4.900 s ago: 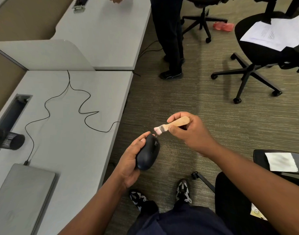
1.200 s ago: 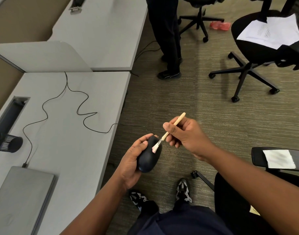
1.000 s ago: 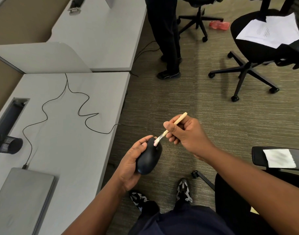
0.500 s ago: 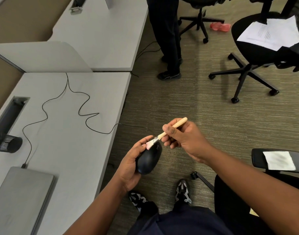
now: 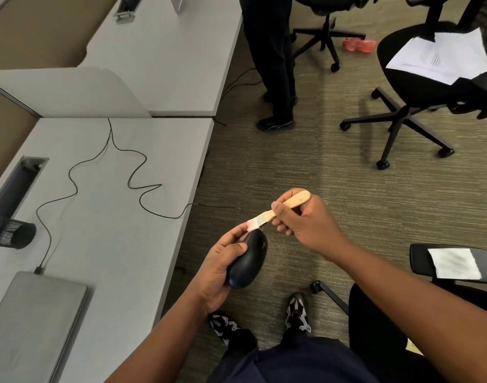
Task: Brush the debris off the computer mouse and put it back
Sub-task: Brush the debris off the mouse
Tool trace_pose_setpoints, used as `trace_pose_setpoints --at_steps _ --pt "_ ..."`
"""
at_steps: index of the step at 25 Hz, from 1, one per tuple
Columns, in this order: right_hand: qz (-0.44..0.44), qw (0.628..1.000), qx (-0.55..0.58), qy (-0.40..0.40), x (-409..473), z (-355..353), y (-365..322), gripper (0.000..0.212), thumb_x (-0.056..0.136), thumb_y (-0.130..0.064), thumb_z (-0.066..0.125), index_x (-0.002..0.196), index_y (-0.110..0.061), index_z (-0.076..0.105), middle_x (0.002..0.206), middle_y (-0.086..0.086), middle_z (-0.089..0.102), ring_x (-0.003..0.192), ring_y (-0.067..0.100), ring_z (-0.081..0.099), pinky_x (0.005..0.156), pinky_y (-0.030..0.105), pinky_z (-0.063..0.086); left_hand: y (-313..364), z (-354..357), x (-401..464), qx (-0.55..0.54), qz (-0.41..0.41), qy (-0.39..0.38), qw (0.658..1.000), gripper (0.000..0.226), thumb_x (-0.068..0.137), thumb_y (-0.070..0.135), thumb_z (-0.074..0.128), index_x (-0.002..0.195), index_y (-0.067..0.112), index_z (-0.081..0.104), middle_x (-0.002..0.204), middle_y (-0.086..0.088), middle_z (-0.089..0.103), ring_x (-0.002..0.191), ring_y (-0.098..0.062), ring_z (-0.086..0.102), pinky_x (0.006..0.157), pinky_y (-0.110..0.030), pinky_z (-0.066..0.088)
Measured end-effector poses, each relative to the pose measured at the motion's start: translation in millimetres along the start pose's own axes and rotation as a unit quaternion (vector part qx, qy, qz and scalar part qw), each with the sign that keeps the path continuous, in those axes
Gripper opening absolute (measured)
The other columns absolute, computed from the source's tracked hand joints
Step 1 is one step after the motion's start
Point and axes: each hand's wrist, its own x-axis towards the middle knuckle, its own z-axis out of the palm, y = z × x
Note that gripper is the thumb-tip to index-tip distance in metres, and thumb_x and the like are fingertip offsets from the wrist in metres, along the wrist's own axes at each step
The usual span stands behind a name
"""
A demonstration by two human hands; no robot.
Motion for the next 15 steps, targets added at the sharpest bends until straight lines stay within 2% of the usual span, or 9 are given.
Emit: trace_pose_setpoints --at_steps 2,4,6,9,11,15 --pt "0.005 0.999 -0.024 0.021 0.5 -3.5 -0.7 0.012 0.100 -0.023 0.069 0.091 -0.015 0.070 0.074 0.005 0.078 0.062 0.012 0.070 0.055 0.023 0.053 -0.8 -1.1 0.0 -0.003 0.006 -0.001 1.000 0.061 0.081 0.020 0.067 0.142 0.020 0.064 0.138 -0.006 0.070 0.113 -0.022 0.068 0.080 -0.032 0.059" --pt "0.003 1.000 0.000 0.027 -0.3 -5.7 -2.4 0.011 0.100 -0.022 0.069 0.091 -0.015 0.070 0.075 0.007 0.078 0.062 0.014 0.070 0.055 0.026 0.054 0.0 -2.3 0.7 -0.013 0.008 0.005 1.000 0.063 0.082 0.019 0.067 0.145 0.019 0.062 0.142 -0.008 0.067 0.117 -0.024 0.065 0.083 -0.034 0.058" --pt "0.000 0.997 0.083 0.003 -2.5 -5.9 -5.9 0.009 0.099 -0.021 0.070 0.093 -0.015 0.070 0.079 0.012 0.078 0.065 0.018 0.071 0.055 0.026 0.055 0.8 -2.7 1.1 -0.021 0.008 0.004 1.000 0.065 0.082 0.018 0.068 0.147 0.017 0.059 0.143 -0.011 0.065 0.119 -0.027 0.063 0.085 -0.037 0.056" --pt "0.031 0.977 0.199 -0.072 -4.9 -6.2 -9.4 0.007 0.099 -0.018 0.069 0.093 -0.017 0.073 0.085 0.018 0.077 0.068 0.023 0.071 0.055 0.026 0.055 1.4 -1.9 1.1 -0.019 0.007 0.008 1.000 0.062 0.083 0.021 0.070 0.144 0.017 0.061 0.139 -0.013 0.067 0.114 -0.026 0.064 0.083 -0.036 0.056" --pt "0.043 0.978 0.179 -0.101 -5.1 -6.1 -8.0 0.009 0.100 -0.015 0.067 0.094 -0.016 0.073 0.084 0.018 0.077 0.068 0.022 0.071 0.055 0.025 0.055 1.2 -1.7 0.6 -0.020 0.008 0.014 1.000 0.062 0.082 0.024 0.071 0.143 0.016 0.062 0.137 -0.013 0.068 0.114 -0.027 0.064 0.082 -0.036 0.056" --pt "0.051 0.984 0.158 -0.064 -4.4 -5.0 -4.4 0.007 0.101 -0.014 0.066 0.099 -0.008 0.069 0.081 0.015 0.077 0.065 0.021 0.071 0.053 0.024 0.054 0.1 -0.9 -1.1 -0.029 0.003 0.013 0.999 0.058 0.082 0.025 0.072 0.138 0.013 0.066 0.128 -0.012 0.072 0.109 -0.026 0.066 0.079 -0.035 0.056"
